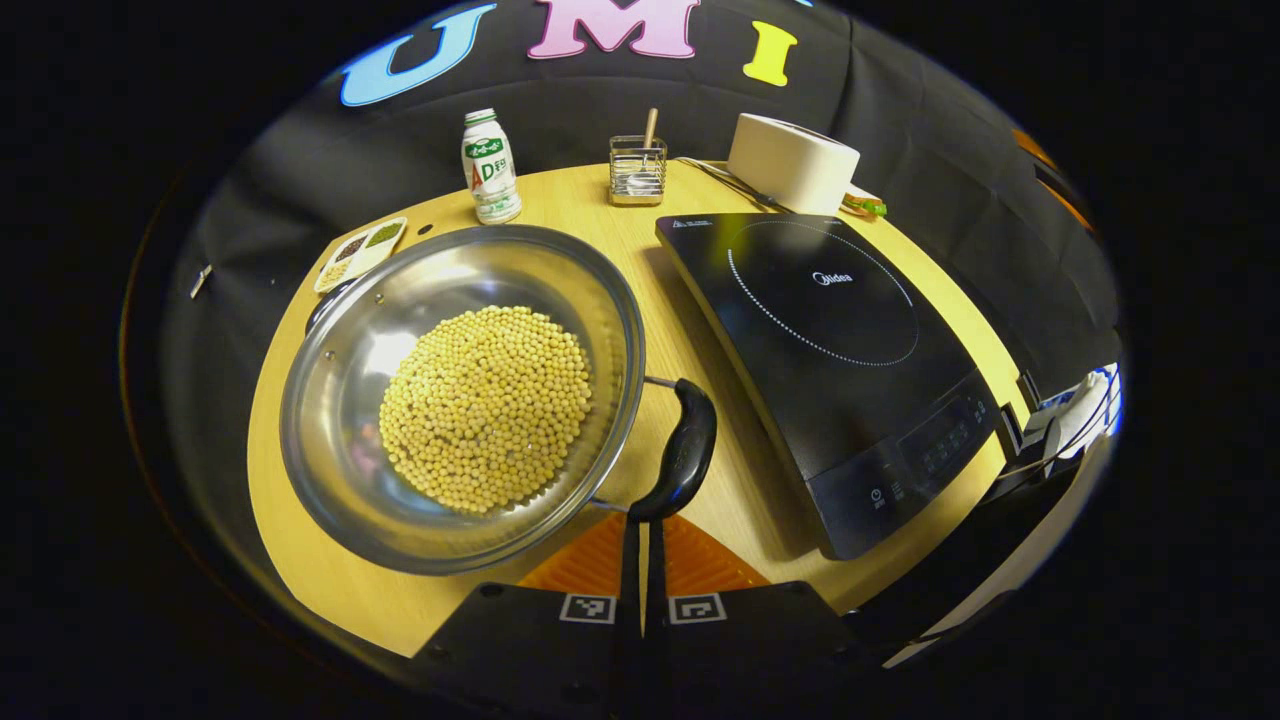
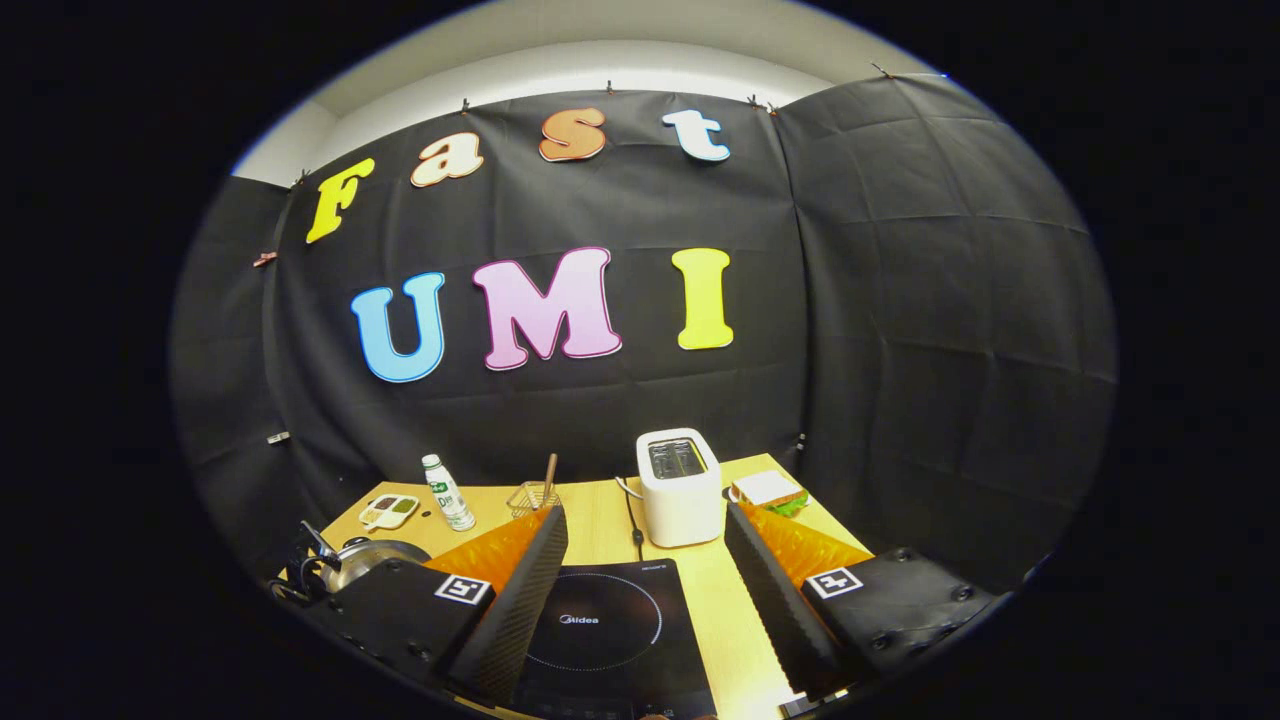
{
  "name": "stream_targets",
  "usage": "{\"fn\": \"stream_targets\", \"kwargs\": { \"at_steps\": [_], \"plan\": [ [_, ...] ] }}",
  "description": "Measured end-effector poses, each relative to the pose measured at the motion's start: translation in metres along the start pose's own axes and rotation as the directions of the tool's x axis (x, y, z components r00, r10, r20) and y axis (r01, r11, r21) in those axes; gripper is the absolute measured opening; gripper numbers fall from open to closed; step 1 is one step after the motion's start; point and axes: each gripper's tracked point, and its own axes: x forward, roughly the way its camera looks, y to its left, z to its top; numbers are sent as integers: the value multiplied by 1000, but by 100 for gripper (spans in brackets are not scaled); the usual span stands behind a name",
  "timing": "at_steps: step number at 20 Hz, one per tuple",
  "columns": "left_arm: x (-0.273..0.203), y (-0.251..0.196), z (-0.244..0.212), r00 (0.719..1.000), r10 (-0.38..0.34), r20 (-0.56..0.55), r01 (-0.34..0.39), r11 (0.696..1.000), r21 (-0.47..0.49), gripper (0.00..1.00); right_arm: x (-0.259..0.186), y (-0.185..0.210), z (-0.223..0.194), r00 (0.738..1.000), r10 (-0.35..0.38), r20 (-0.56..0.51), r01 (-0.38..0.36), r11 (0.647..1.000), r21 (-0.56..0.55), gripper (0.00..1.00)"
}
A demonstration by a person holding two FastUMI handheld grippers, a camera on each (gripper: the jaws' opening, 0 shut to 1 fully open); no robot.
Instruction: First push the handle of the pot to place it horizontally, then grasp the pot with both hands and set it on the induction cooktop.
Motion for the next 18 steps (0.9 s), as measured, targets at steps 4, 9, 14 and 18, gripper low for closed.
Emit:
{"fn": "stream_targets", "kwargs": {
  "at_steps": [4, 9, 14, 18],
  "plan": [
    [7, -4, 10, 1000, -7, -1, 7, 1000, 4, 5, 3, -10, 0, 1000, -24, 1, 24, 1000, 1, 98],
    [15, -9, 23, 1000, -12, 3, 12, 1000, 8, 5, 7, -16, 0, 999, -36, -1, 36, 999, 1, 98],
    [27, -12, 41, 1000, -17, 16, 17, 1000, 12, 5, 10, -17, -2, 999, -40, -9, 39, 999, -8, 99],
    [34, -14, 56, 999, -21, 27, 20, 1000, 3, 5, 12, -18, -3, 999, -40, -12, 40, 999, -11, 99]
  ]
}}
